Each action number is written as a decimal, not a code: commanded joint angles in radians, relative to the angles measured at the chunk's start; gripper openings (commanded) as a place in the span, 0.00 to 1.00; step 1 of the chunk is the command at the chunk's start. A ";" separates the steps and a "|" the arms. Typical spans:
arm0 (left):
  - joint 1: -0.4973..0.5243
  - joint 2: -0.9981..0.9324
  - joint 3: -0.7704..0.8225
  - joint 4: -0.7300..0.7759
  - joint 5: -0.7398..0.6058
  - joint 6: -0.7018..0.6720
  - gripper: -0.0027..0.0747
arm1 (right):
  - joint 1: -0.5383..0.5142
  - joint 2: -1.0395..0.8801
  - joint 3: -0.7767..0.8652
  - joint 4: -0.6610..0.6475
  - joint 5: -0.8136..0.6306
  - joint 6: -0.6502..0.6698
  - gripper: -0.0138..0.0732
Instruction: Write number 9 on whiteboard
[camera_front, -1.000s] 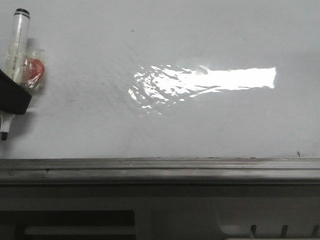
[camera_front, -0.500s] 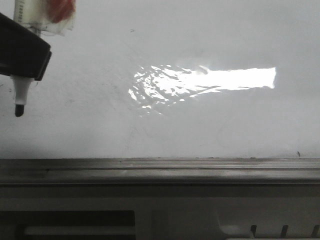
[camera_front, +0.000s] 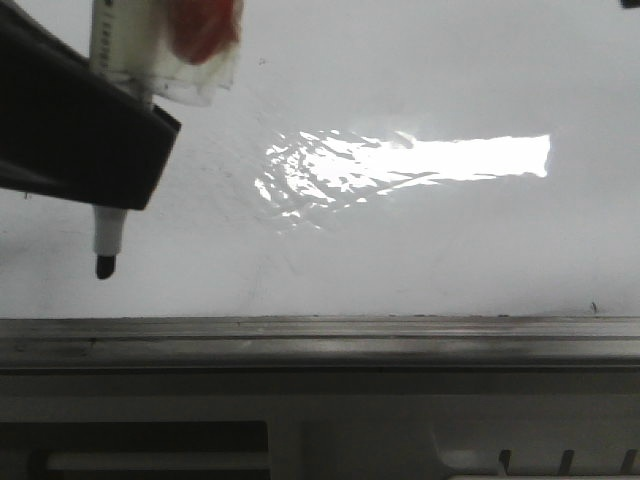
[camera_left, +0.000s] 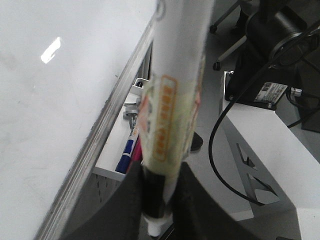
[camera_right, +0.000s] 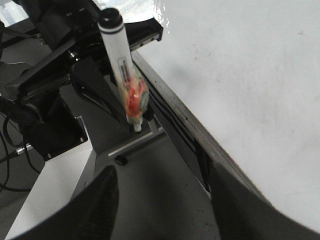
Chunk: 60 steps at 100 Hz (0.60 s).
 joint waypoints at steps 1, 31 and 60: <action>-0.047 -0.013 -0.028 -0.051 -0.040 0.004 0.01 | 0.054 0.048 -0.062 0.078 -0.065 -0.062 0.56; -0.083 -0.013 -0.028 -0.050 -0.071 0.029 0.01 | 0.262 0.204 -0.144 0.077 -0.259 -0.108 0.57; -0.083 -0.013 -0.028 -0.050 -0.069 0.029 0.01 | 0.342 0.324 -0.191 0.078 -0.334 -0.130 0.57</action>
